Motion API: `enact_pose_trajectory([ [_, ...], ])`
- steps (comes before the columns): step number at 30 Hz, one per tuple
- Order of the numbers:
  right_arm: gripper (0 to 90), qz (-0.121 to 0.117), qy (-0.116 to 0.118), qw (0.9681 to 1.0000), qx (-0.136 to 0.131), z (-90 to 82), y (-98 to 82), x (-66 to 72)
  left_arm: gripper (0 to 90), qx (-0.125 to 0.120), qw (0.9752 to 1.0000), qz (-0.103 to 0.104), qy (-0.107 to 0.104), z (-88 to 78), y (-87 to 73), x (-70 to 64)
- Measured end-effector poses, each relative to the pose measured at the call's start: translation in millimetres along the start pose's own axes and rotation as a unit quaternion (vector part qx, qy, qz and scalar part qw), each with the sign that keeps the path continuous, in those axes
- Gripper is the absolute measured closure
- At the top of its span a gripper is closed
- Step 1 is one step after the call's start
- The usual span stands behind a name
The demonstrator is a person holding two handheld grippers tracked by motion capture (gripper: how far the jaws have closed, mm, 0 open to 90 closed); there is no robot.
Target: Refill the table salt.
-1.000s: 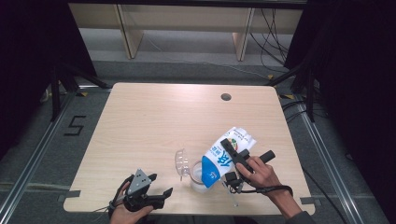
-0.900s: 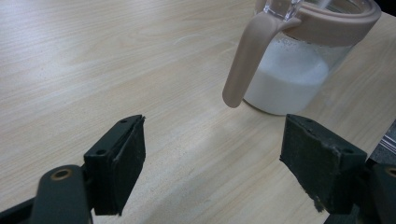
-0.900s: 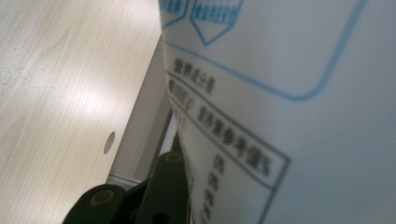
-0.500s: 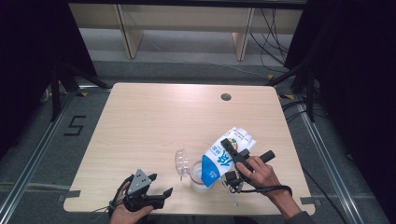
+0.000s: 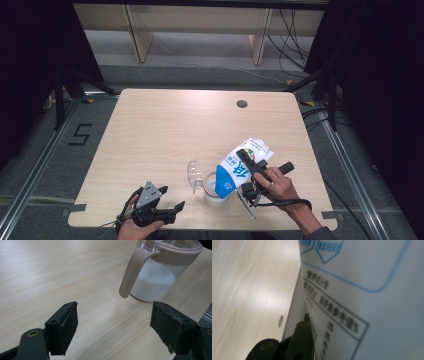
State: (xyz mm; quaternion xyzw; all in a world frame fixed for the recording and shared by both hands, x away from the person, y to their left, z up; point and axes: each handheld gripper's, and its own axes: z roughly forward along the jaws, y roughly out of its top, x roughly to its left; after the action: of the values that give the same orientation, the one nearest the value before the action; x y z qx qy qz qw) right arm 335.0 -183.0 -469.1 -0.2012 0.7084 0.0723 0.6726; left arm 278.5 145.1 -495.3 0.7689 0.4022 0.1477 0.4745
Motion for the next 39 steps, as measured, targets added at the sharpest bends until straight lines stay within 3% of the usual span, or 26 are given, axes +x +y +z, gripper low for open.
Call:
enact_pose_trajectory([
  [3, 77.6, 0.014, 0.008, 0.9998, -0.007, 0.2, -1.5, -0.4, 21.5, 0.000, 1.0000, 0.000, 0.000, -0.1, 0.0, 0.0],
  [6, 77.7, 0.049, 0.016, 0.9987, -0.002, -1.2, -0.6, 2.0, 21.5, 0.000, 1.0000, 0.001, 0.000, 0.1, 0.0, -0.1],
  [7, 77.7, 0.011, 0.006, 0.9994, -0.031, 2.9, -0.2, -4.5, 21.6, 0.000, 1.0000, 0.000, 0.000, 0.3, 0.0, -0.2],
  [8, 77.7, -0.009, 0.007, 0.9988, -0.047, 4.8, 0.3, -7.5, 21.5, -0.001, 1.0000, 0.000, 0.000, 0.3, 0.0, -0.2],
  [9, 77.7, -0.005, 0.010, 0.9986, -0.051, 5.1, 0.5, -7.0, 21.6, 0.001, 1.0000, 0.001, 0.000, 0.1, 0.1, -0.2],
  [11, 77.7, 0.035, 0.024, 0.9981, -0.044, 4.2, 0.5, -2.8, 21.6, 0.000, 1.0000, 0.001, 0.000, 0.0, 0.0, -0.2],
  [13, 77.7, 0.024, 0.019, 0.9975, -0.063, 5.8, 0.2, -6.6, 21.6, 0.001, 1.0000, 0.001, 0.000, -0.1, 0.0, 0.0],
  [15, 77.7, 0.073, 0.030, 0.9957, -0.049, 3.3, -1.0, -1.2, 21.6, 0.000, 1.0000, 0.001, 0.000, -0.1, 0.0, -0.1],
  [16, 77.7, 0.055, 0.025, 0.9962, -0.062, 4.7, -1.9, -5.7, 21.6, 0.001, 1.0000, 0.001, 0.000, -0.1, 0.0, 0.0],
  [17, 77.7, 0.089, 0.036, 0.9942, -0.049, 3.2, -3.5, -1.7, 21.6, 0.001, 1.0000, 0.001, 0.000, 0.0, 0.0, 0.0],
  [20, 77.7, 0.089, 0.040, 0.9933, -0.062, 5.7, -7.4, -5.1, 21.6, 0.001, 1.0000, 0.001, 0.000, 0.0, -0.1, -0.2],
  [21, 77.8, 0.117, 0.047, 0.9907, -0.051, 4.2, -8.4, -2.4, 21.6, 0.001, 1.0000, 0.001, 0.000, 0.1, -0.1, -0.2],
  [23, 77.8, 0.145, 0.056, 0.9868, -0.044, 4.1, -10.4, -2.1, 21.6, 0.003, 1.0000, 0.003, 0.002, -0.3, -0.1, -0.1],
  [24, 77.8, 0.192, 0.060, 0.9772, -0.068, 7.7, -9.5, 2.2, 21.6, 0.002, 1.0000, 0.001, 0.000, 0.1, -0.1, -0.1],
  [25, 77.9, 0.203, 0.063, 0.9750, -0.065, 8.3, -11.2, 1.1, 21.6, 0.003, 1.0000, 0.009, 0.001, -0.1, 0.2, 0.5],
  [26, 78.1, 0.212, 0.065, 0.9730, -0.063, 8.6, -12.8, 0.4, 21.6, 0.002, 1.0000, 0.000, 0.001, 0.5, -0.3, -0.2],
  [27, 78.2, 0.232, 0.068, 0.9685, -0.060, 9.2, -14.6, 1.2, 21.6, 0.003, 1.0000, 0.000, 0.003, 0.2, -0.2, -0.4],
  [28, 78.2, 0.238, 0.076, 0.9666, -0.057, 9.3, -15.9, 0.6, 21.7, 0.004, 1.0000, 0.001, 0.005, 0.0, -0.1, -0.7],
  [29, 78.3, 0.252, 0.081, 0.9627, -0.056, 10.1, -17.2, 0.9, 21.6, 0.004, 1.0000, 0.001, 0.005, 0.0, -0.2, -0.8],
  [33, 78.6, 0.278, 0.093, 0.9549, -0.050, 13.0, -21.7, 0.6, 21.7, 0.004, 1.0000, 0.002, 0.002, 0.5, -0.3, 0.0],
  [34, 78.6, 0.261, 0.093, 0.9596, -0.050, 14.0, -22.7, -1.8, 21.7, 0.005, 1.0000, 0.003, 0.002, 0.4, -0.3, 0.2],
  [35, 78.7, 0.280, 0.097, 0.9536, -0.052, 15.1, -22.6, 0.8, 21.7, 0.005, 1.0000, 0.003, 0.002, 0.4, -0.3, 0.3],
  [36, 78.8, 0.281, 0.094, 0.9542, -0.044, 14.5, -22.8, -0.4, 21.7, 0.005, 1.0000, 0.003, 0.002, 0.4, -0.3, 0.3],
  [39, 78.9, 0.297, 0.099, 0.9489, -0.039, 15.9, -23.6, -0.1, 21.8, 0.006, 1.0000, 0.002, 0.003, 0.5, -0.5, 0.5],
])
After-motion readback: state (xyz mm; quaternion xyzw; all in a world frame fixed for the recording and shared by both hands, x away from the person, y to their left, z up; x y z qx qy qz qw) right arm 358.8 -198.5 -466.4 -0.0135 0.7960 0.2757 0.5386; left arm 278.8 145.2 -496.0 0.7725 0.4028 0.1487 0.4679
